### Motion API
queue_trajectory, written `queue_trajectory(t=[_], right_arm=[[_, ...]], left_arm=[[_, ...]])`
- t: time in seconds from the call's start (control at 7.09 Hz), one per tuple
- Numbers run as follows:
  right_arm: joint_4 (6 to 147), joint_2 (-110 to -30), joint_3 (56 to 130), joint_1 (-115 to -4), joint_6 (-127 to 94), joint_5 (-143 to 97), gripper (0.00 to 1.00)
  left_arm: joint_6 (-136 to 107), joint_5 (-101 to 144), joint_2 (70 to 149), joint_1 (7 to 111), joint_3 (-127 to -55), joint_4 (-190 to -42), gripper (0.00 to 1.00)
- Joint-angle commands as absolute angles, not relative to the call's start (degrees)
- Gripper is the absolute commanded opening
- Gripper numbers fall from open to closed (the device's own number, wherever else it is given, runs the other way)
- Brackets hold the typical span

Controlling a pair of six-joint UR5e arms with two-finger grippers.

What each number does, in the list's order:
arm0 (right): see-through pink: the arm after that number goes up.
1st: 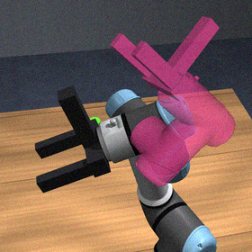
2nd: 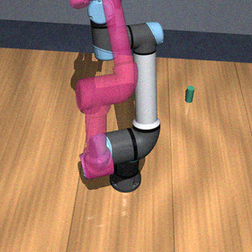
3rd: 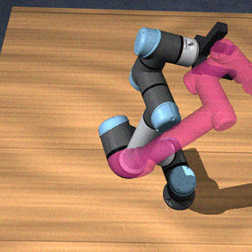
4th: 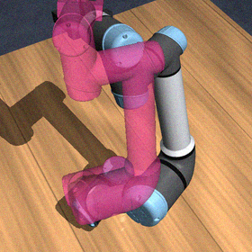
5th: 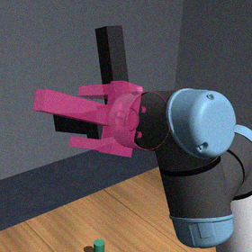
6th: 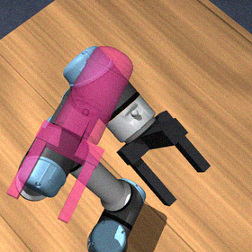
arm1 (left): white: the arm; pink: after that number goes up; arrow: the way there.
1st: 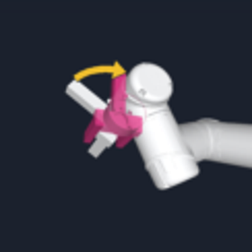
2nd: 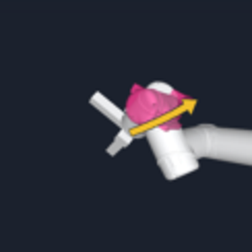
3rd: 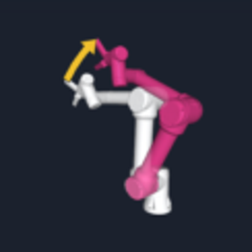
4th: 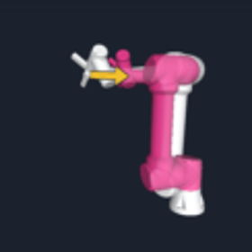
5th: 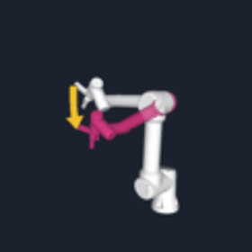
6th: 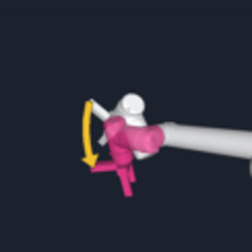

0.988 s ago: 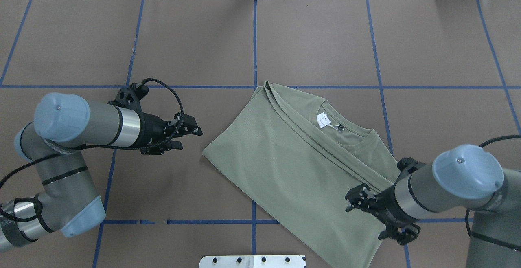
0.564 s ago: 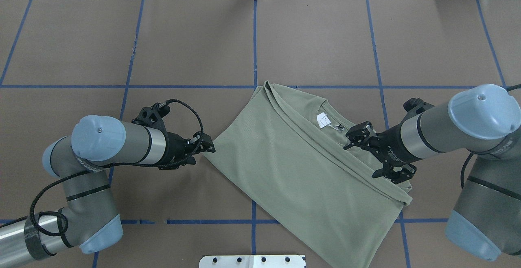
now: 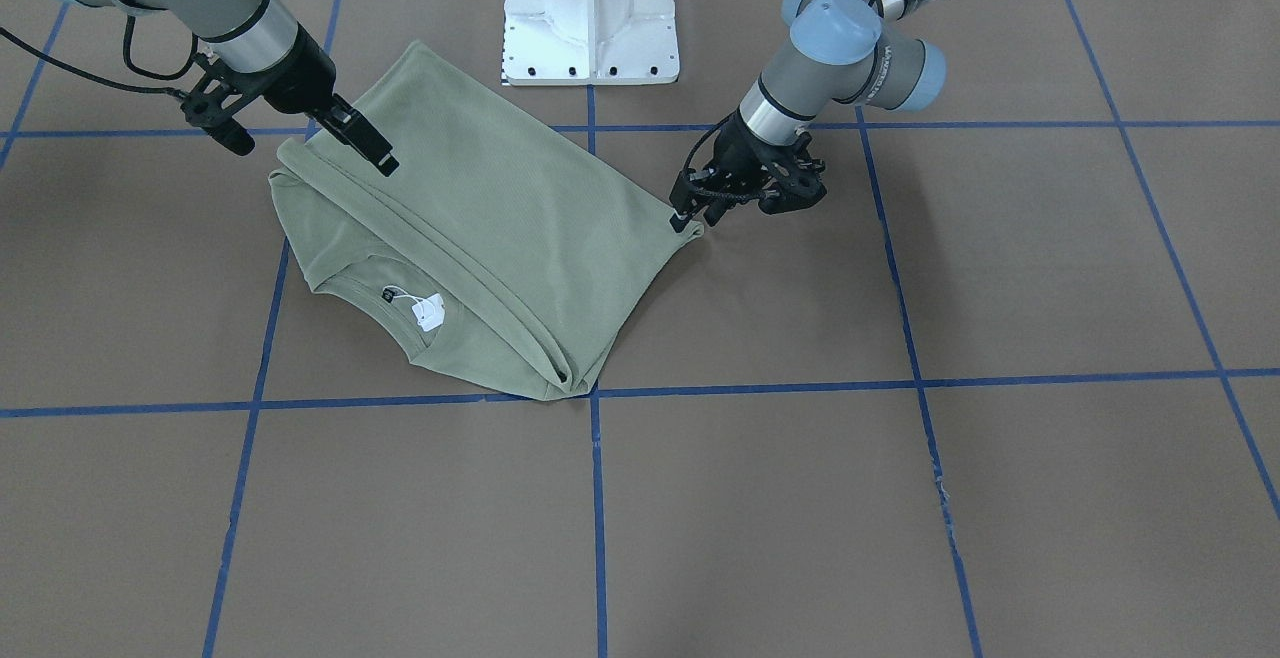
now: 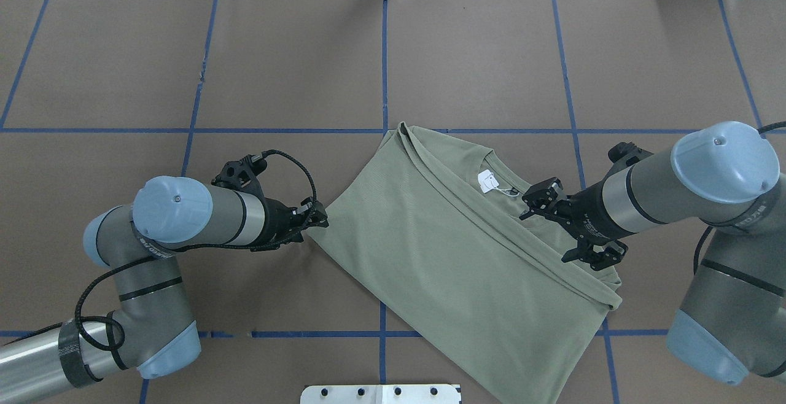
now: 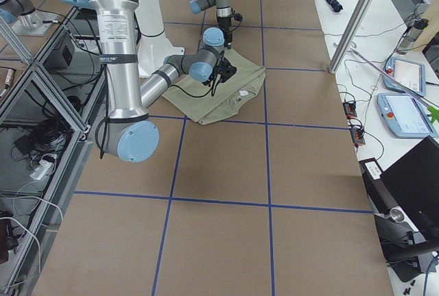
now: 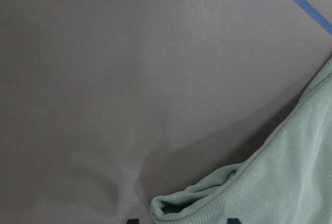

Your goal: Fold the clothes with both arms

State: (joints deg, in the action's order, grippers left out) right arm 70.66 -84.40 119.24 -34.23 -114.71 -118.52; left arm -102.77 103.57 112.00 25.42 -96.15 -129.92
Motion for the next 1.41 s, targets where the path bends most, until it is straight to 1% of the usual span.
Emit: queue_trajectory(t=[0.0,0.14,0.28,0.42,0.56,0.85,0.99,1.27], right_arm=[[70.66,-84.46,119.18,-34.1,-114.61,-118.56,1.0],[70.66,-84.38,119.18,-33.93,-114.7,-118.56,1.0],[70.66,-84.38,119.18,-34.01,-114.61,-118.56,1.0],[70.66,-84.29,119.18,-34.01,-114.7,-118.56,1.0],[70.66,-84.2,119.18,-33.93,-114.7,-118.56,1.0],[70.66,-84.2,119.09,-34.1,-114.7,-118.56,1.0],[70.66,-84.11,119.09,-34.19,-114.7,-118.56,1.0],[70.75,-84.2,119.0,-34.19,-114.7,-118.56,1.0]], left_arm=[[-102.66,102.66,112.32,25.31,-95.63,-129.9,0.47],[-102.66,102.57,112.06,25.31,-95.62,-129.9,0.31],[-102.57,102.57,111.63,25.49,-95.71,-129.9,0.09],[-102.48,102.48,111.53,25.49,-95.8,-128.95,0.0],[-101.52,102.48,111.53,26.01,-95.97,-126.67,0.0],[-90.06,102.74,112.06,30.74,-95.81,-121.4,0.0],[-85.39,102.92,114.32,34.94,-94.5,-121.12,0.0],[-84.99,102.83,127.29,40.5,-79.71,-124.25,0.0]])
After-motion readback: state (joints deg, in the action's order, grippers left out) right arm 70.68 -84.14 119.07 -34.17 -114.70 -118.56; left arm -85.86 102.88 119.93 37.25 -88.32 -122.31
